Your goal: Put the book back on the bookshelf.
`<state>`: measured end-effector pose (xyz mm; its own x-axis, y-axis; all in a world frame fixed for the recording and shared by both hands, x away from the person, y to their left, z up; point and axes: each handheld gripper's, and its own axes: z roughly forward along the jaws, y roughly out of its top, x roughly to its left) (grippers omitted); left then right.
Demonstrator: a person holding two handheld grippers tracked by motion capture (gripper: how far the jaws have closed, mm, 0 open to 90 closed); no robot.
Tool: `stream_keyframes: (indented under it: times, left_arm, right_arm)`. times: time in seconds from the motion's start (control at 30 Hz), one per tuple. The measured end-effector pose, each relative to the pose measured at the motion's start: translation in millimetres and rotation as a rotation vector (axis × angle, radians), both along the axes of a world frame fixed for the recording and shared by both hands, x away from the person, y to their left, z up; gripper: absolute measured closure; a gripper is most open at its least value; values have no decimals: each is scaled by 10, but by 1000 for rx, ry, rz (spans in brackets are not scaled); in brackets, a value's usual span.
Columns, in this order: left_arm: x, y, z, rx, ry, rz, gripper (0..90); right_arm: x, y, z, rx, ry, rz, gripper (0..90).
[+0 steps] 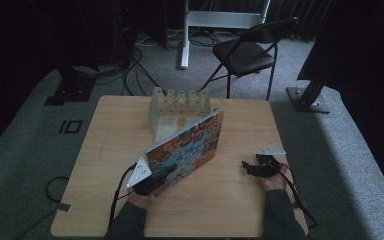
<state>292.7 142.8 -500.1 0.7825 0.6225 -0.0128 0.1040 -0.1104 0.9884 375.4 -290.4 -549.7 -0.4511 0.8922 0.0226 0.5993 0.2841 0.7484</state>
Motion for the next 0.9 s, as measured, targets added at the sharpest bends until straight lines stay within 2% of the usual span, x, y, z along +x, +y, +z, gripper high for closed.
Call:
stream_keyframes:
  times: [0.4,0.57,0.77,0.9]
  left_arm:
    - [-6,61,37,7,-10,11,810]
    - [5,82,58,3,-1,11,811]
    - [16,147,87,-6,8,19,810]
    - [7,190,102,-6,9,27,810]
  right_arm:
    - [4,-5,0,7,5,5,268]
    - [7,-5,0,13,9,12,248]
    - [4,39,-5,-21,9,20,203]
    - [11,42,-7,-24,12,10,173]
